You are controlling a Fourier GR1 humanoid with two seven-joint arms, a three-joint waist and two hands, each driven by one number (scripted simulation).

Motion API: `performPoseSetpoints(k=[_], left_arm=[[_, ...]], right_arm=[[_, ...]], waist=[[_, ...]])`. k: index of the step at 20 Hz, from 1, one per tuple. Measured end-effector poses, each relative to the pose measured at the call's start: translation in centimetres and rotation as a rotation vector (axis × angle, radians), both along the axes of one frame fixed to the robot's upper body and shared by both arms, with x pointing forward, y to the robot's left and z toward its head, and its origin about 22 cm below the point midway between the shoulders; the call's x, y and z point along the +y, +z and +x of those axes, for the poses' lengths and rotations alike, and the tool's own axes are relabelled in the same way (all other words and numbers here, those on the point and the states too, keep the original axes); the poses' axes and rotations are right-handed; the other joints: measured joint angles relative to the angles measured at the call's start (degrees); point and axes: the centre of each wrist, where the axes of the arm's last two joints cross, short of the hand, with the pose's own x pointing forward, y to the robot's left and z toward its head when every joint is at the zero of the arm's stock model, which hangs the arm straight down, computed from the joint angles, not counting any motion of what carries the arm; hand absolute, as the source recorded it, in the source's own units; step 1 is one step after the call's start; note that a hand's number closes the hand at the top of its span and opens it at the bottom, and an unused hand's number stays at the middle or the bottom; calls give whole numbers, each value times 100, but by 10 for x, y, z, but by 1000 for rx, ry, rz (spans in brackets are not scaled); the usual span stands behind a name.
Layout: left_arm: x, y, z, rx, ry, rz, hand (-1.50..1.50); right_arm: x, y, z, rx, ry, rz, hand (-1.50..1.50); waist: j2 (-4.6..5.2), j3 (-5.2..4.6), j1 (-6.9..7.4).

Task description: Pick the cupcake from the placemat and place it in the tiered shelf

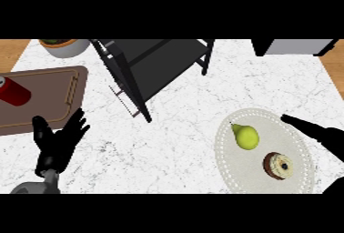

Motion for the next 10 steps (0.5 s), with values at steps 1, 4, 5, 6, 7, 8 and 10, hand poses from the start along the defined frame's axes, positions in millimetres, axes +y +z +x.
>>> performPoseSetpoints(k=[1,4,5,6,7,8,10], left_arm=[[1,-1,0,4,2,1,0],[1,-3,2,3,-2,-4,0],[1,-3,0,-1,-6,-6,0],[3,-6,0,-3,-5,-6,0],[2,-3,1,2,-7,-5,0],[3,-2,1,2,-9,-2,0],[-7,-2,2,2,-5,1,0]], right_arm=[[2,-3,-7,-5,-6,-4,-150],[6,-7,-10,-21,-23,-38,-150],[9,-13,-15,-26,-29,-42,-150],[10,-18,-15,-27,-33,-51,-150],[8,-20,-13,-31,-37,-55,-150],[7,-25,-9,-34,-44,-53,-150],[7,-29,-8,-36,-44,-60,-150]], waist=[[0,1,-11],[-6,9,-6],[-8,9,-8],[-11,14,-5],[-8,12,0],[-5,10,4],[-2,7,5]])
